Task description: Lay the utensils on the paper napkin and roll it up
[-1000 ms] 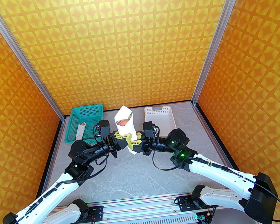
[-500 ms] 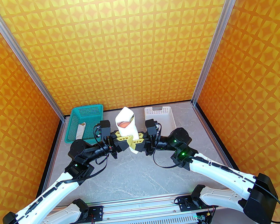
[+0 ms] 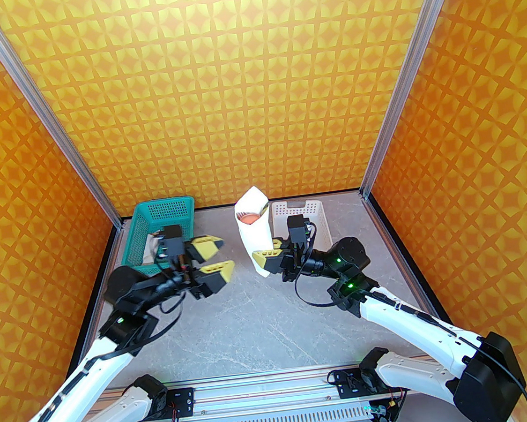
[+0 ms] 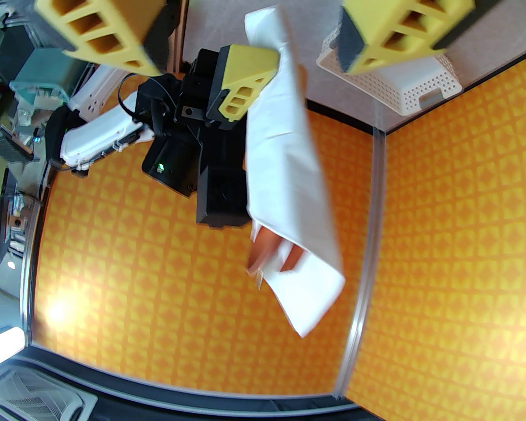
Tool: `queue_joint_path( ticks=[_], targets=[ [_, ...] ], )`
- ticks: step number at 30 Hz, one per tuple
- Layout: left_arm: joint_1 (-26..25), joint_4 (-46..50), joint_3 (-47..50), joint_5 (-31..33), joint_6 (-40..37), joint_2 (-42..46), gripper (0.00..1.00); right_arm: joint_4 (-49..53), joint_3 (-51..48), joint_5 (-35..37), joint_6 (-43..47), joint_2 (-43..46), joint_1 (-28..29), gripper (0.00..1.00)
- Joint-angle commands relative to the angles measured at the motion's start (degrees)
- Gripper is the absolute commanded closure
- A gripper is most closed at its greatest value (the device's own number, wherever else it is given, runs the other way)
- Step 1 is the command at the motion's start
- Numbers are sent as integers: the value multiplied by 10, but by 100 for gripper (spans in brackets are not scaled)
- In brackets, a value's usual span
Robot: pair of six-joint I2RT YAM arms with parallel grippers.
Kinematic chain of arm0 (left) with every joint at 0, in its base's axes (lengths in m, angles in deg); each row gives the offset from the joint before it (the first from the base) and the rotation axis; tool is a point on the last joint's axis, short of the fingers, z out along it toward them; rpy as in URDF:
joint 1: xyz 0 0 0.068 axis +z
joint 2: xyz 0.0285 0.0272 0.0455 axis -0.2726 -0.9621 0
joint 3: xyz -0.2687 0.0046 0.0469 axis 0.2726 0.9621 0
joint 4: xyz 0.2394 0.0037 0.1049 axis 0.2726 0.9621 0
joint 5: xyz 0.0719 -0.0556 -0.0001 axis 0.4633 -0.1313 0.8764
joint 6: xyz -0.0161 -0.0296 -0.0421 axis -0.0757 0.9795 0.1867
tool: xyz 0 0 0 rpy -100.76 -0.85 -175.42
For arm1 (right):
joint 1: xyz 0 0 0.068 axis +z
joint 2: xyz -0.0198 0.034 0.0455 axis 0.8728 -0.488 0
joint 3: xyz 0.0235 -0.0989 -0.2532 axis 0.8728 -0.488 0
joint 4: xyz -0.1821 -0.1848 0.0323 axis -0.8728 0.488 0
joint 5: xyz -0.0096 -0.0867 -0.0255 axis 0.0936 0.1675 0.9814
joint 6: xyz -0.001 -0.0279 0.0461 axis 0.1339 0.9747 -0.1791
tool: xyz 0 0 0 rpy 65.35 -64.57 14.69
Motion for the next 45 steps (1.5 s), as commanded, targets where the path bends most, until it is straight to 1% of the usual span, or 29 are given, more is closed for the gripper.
queue_joint_path(
  ticks=[1,4,6,10,14,22,27,29,31,36,45],
  targets=[
    [23,4,1,-55,23,8,15,-56,5,-32,-41,9,0,100],
    [26,-1,-13,-97,28,-4,9,-82,8,-49,-62,4,9,100],
    [26,-23,-19,-124,39,-14,6,-84,13,-48,-62,0,23,100],
    [23,-64,-24,-144,57,-30,2,-89,23,-44,-56,-16,49,100],
    [6,-78,-33,-145,56,-51,0,-87,36,-38,-47,-35,69,100],
    [-14,-182,-28,-148,103,-104,2,-85,49,-35,-37,-59,93,100],
    [-31,-194,-40,-157,106,-129,3,-80,55,-32,-30,-70,102,100],
    [-37,-193,-46,-159,105,-129,4,-80,58,-32,-28,-73,104,100],
    [-41,-193,-50,-162,105,-152,6,-78,61,-31,-26,-77,105,100],
    [-50,-192,-58,-170,103,-160,13,-78,57,-20,-23,-76,107,100],
    [-51,-201,-56,-173,101,-150,34,-51,43,22,3,-50,107,100]
  ],
)
